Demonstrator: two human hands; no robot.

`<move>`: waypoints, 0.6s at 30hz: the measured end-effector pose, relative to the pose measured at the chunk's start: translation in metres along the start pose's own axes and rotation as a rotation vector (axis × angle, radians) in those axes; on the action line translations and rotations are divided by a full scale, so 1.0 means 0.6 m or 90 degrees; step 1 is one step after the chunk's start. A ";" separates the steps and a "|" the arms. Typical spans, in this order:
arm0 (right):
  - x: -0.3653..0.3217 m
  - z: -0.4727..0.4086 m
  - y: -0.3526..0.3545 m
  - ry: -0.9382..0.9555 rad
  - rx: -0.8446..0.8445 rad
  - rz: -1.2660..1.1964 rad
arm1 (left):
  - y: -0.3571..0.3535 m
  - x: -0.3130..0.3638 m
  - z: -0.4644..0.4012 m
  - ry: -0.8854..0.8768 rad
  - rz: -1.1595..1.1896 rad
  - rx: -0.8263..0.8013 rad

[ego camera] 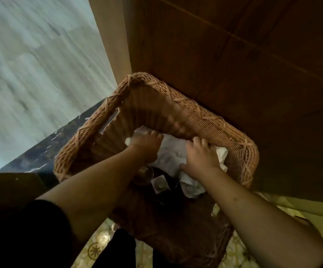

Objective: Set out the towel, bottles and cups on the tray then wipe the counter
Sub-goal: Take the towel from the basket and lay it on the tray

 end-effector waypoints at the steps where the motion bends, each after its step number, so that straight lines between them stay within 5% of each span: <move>1: 0.001 -0.010 -0.008 -0.006 -0.008 0.038 | -0.007 0.009 -0.012 -0.006 -0.029 -0.008; 7: 0.009 -0.039 -0.056 -0.057 -0.021 0.148 | -0.061 0.040 -0.065 0.004 -0.005 0.003; 18: 0.027 -0.055 -0.046 -0.140 -0.063 0.126 | -0.089 0.014 -0.103 0.062 0.058 0.011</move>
Point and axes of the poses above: each hand's wrist, its own z-axis away from the middle knuckle, its own y-axis out of the back of the hand, x = y × z, the point moved 8 cm from there along -z, towards the middle knuckle, and after that the axes turned 3 degrees about -x, right-handed, at the moved point
